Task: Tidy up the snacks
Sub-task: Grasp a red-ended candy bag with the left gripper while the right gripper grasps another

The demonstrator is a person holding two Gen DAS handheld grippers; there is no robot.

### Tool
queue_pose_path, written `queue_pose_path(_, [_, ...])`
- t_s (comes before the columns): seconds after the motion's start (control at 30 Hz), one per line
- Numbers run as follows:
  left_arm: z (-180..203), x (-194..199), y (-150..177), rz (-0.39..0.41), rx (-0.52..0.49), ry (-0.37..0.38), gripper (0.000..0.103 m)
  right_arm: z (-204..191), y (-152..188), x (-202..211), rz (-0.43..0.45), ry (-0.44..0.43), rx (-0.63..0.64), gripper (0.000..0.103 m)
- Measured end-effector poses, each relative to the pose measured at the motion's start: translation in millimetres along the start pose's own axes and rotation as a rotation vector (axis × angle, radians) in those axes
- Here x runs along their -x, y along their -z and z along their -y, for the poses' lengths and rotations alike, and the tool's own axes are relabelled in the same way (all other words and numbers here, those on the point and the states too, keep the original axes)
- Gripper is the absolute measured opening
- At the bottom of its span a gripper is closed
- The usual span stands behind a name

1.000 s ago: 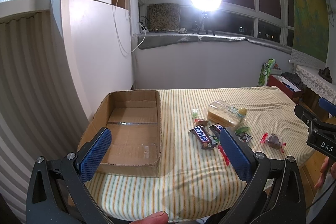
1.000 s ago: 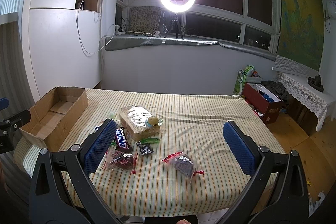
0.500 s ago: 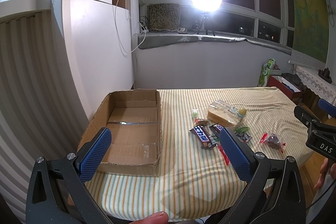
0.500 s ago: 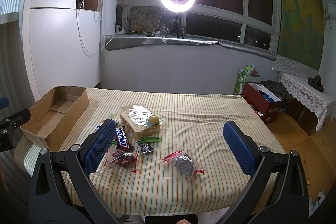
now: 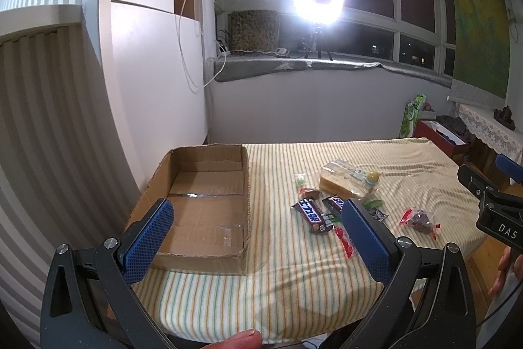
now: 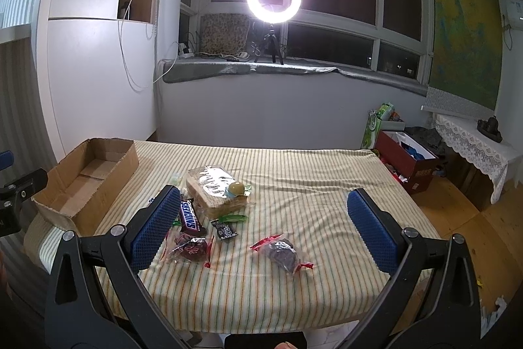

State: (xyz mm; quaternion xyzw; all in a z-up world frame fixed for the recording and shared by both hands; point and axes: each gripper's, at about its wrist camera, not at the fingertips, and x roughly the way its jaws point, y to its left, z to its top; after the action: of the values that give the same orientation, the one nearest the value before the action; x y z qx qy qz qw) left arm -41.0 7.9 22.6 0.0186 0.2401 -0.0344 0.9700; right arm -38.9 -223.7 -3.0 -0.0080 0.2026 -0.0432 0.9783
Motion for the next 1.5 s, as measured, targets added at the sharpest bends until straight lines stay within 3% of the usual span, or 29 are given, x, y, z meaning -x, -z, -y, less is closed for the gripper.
queue_pose_path(0.2, [4.5,-2.8,2.1,-0.009,-0.004,0.005,0.102,4.7,9.9,-5.7,-0.03,0.001,-0.005,0.103])
queue_pose_path(0.37, [14.8,-21.0,20.7,-0.063,-0.004,0.021,0.102,11.1,44.4,-26.3,-0.122,0.011,-0.009,0.103])
queue_pose_path(0.63, [47.8,-62.7,109.2,-0.203,-0.051,0.082,0.102,29.0,124.4,-47.1,-0.268,0.006,-0.053,0.103])
queue_pose_path(0.77, [60.8,-68.4,130.2,-0.252,-0.092,0.116,0.102,36.3,137.0,-45.7,-0.269,0.008,-0.059,0.103])
queue_pose_path(1.07, [87.1,-90.2,105.6,-0.224,-0.107,0.2,0.102,50.6,120.0,-77.0,-0.254,-0.055,-0.076,0.103])
queue_pose_path(1.37, [116.2,-148.8,75.0,-0.281,-0.084,0.242,0.102,60.4,101.9,-149.9,-0.29,-0.109,-0.051,0.103])
queue_pose_path(1.5, [121.5,-161.3,68.6,-0.302,-0.061,0.285,0.102,55.6,103.7,-160.5,-0.284,-0.111,-0.038,0.103])
